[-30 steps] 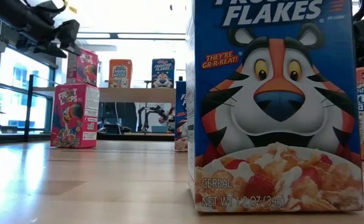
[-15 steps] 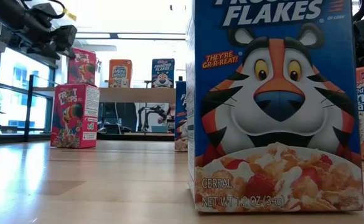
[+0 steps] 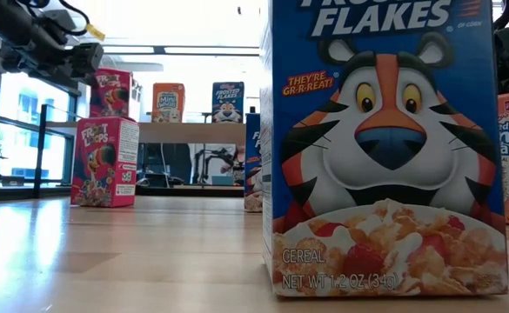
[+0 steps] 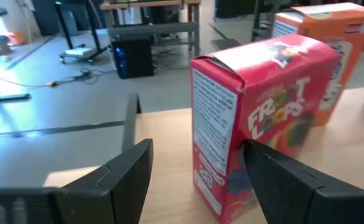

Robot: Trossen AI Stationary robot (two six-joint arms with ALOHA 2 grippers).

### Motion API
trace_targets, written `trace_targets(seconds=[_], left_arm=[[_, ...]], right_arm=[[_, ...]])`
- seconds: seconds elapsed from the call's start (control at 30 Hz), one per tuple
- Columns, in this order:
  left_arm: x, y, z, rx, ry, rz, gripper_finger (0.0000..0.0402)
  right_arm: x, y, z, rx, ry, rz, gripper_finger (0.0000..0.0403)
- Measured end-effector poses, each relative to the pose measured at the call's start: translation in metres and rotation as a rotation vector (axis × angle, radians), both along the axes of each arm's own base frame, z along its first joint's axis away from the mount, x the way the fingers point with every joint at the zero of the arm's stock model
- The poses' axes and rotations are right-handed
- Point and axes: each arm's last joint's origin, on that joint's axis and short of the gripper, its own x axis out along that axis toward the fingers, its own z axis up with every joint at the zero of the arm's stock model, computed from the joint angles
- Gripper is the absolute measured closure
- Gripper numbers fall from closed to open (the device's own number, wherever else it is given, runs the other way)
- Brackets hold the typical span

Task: Stack cereal on shelf
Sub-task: Put the bottom right red cereal box on the the shelf

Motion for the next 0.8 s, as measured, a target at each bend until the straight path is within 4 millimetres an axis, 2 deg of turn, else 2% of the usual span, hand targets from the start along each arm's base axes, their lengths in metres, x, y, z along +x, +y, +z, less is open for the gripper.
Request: trace_targets(seconds=[0.4,0.8], left_arm=[[-0.001,-0.001,0.002,-0.005,-0.01,-0.009,0.0158],[-0.018,-0.007,0.036,-0.052,-0.013,-0.057,0.0158]], right_arm=[[0.0,0.0,0.0,0.0,0.0,0.0,0.0107],[0.0,0.0,0.0,-0.001,-0.001,-0.003,0.0107]])
